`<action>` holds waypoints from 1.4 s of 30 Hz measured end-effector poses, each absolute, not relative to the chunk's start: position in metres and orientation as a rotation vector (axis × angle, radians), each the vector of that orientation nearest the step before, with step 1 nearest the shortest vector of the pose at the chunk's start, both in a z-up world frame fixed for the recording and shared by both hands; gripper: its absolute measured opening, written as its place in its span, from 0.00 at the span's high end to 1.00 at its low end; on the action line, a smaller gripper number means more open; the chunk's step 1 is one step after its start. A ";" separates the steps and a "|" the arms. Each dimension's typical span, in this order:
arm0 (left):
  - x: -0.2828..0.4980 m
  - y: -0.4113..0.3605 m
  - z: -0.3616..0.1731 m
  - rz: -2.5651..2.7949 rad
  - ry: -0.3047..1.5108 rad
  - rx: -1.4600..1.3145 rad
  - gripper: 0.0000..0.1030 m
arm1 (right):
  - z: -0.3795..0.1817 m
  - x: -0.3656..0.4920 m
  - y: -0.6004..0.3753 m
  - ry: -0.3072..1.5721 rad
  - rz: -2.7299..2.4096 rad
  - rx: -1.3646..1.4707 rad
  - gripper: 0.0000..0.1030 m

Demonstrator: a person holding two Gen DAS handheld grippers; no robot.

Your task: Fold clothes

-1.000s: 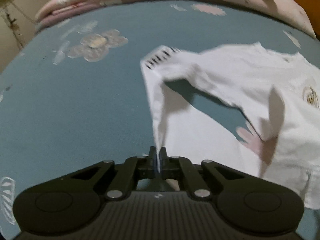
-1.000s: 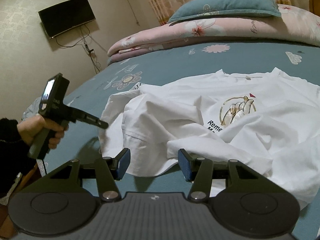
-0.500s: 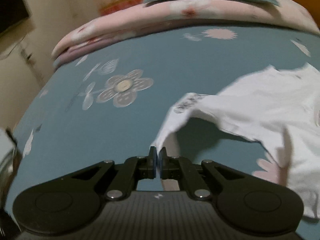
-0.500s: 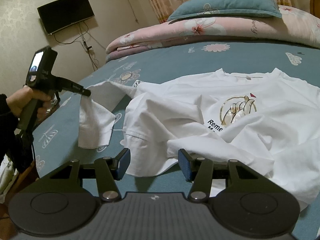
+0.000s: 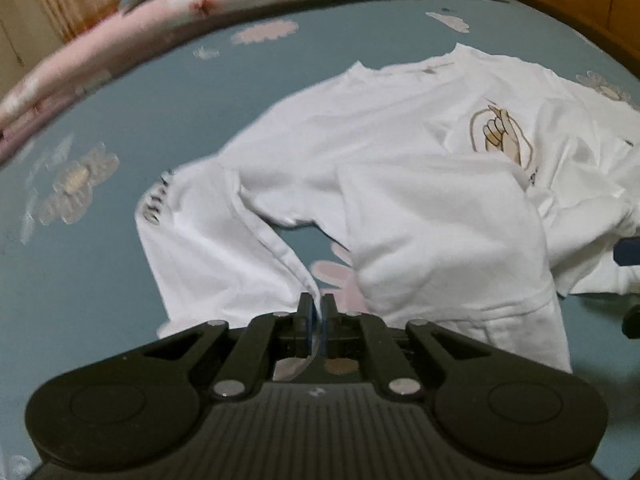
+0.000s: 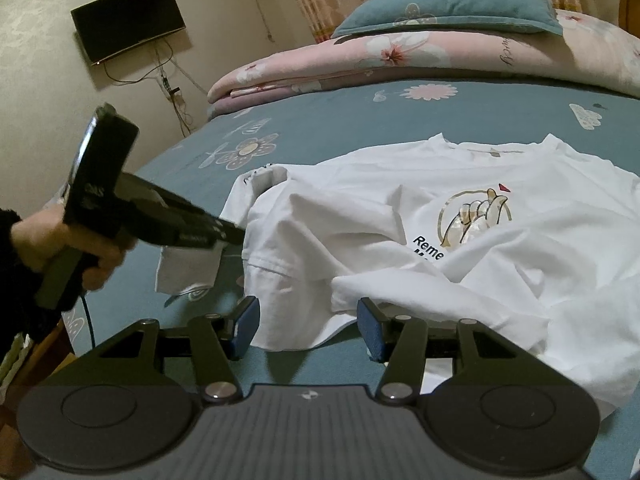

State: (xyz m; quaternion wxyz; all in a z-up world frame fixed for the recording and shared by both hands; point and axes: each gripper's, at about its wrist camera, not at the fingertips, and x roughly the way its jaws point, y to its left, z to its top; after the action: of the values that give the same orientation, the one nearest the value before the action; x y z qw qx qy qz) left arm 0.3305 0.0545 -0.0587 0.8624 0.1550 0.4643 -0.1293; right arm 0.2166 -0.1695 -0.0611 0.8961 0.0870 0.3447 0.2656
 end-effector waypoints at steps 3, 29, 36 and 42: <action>0.324 0.061 -0.055 -0.295 0.989 0.269 0.89 | -0.060 0.217 -0.170 0.712 0.554 0.186 0.43; 0.303 0.159 -0.092 -0.099 0.988 -0.190 0.78 | -0.062 0.215 -0.166 0.715 0.550 0.181 0.43; 0.312 0.124 -0.091 -0.138 0.953 -0.119 0.70 | -0.062 0.214 -0.164 0.714 0.553 0.164 0.43; 0.317 0.112 -0.089 -0.151 0.961 -0.077 0.69 | -0.061 0.214 -0.164 0.710 0.557 0.158 0.43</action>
State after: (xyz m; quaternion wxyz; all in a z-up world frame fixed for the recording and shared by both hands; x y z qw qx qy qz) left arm 0.3168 0.1123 -0.0891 0.8832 -0.0372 0.4618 -0.0726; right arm 0.2135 -0.1638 -0.0606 0.8970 0.0764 0.3425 0.2689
